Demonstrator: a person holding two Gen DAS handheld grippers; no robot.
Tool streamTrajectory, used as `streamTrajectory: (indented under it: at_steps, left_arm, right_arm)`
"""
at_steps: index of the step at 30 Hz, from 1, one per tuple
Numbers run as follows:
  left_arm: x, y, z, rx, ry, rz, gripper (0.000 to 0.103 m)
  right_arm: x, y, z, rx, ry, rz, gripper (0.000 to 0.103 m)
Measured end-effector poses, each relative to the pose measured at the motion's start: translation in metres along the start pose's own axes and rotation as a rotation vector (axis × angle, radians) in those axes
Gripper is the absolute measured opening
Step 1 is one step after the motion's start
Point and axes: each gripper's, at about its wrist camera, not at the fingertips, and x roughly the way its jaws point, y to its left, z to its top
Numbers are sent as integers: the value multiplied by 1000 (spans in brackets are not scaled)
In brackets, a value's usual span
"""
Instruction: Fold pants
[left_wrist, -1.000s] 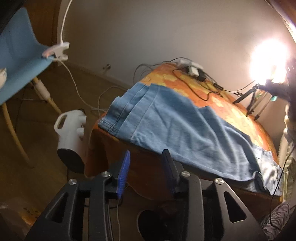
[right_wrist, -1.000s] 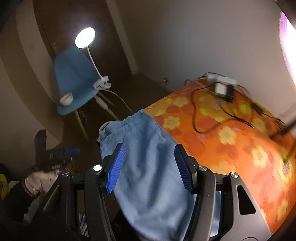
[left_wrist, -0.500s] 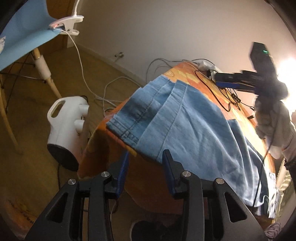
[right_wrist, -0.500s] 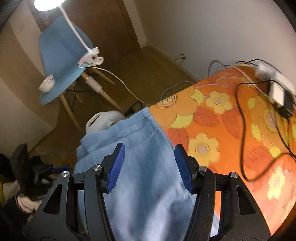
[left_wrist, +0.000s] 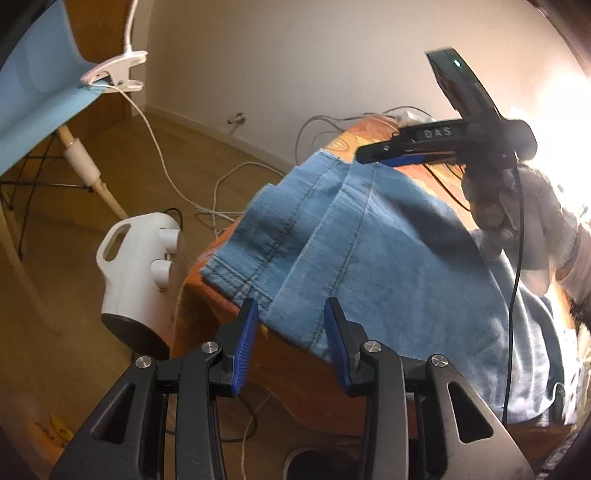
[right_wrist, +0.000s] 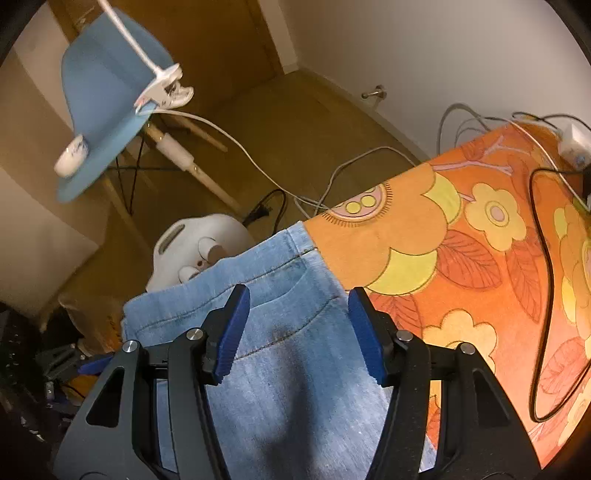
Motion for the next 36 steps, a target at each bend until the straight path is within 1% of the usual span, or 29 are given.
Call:
streamTrajectory:
  at_steps: [2,4,5,6,7,8,9,10,11,12,15,21,25,30,34,36]
  left_arm:
    - [3,-4,-2,11,-2,11,35]
    - [3,-6,-4,16,-17,21,35]
    - [3,-6,-5,13,-23,21,35]
    - [3,-5,-5,8,-29,20,35]
    - [2,-6,-6,6,-34,21,34]
    - [1,-6,-7,8,-43,26,32]
    - [0,-6,-9,11,-48,26,29]
    - [0,-7,-10,14,-55,28,28]
    - [-1,-8,-11,20,-64,31,25]
    - [-1,-10,-11,25,-69,30,20]
    - [-3,-12,-12,31,-84,24,16]
    - [-7,-9,-11,25,-99,9,14]
    - [-14,-6,-6,27,-118,-1,14]
    - [-22,2,5,35,-147,14,14]
    - [-25,13,16,25,-168,32,14]
    - [-19,18,19,20,-153,32,14]
  right_arm:
    - [4,4,0,-17,11,-13,58]
    - [5,6,-1,-25,17,-12,53]
    - [5,7,-1,-31,18,-15,48]
    - [5,8,-1,-42,18,-28,41]
    - [6,7,-1,-45,20,-35,36]
    - [6,7,-1,-46,21,-41,27]
    - [6,6,-1,-46,20,-47,21]
    - [4,4,-1,-41,19,-49,17]
    - [3,3,-2,-37,16,-50,8]
    - [2,1,-2,-32,11,-50,7]
    - [-2,1,-3,-45,3,-58,6]
    - [-5,6,-1,-62,-20,-92,4]
    - [-17,14,4,-77,-64,-85,4]
    - [-26,21,15,-89,-119,-124,4]
    - [-21,24,28,-83,-136,-125,3]
    - [-12,28,33,-94,-131,-148,3]
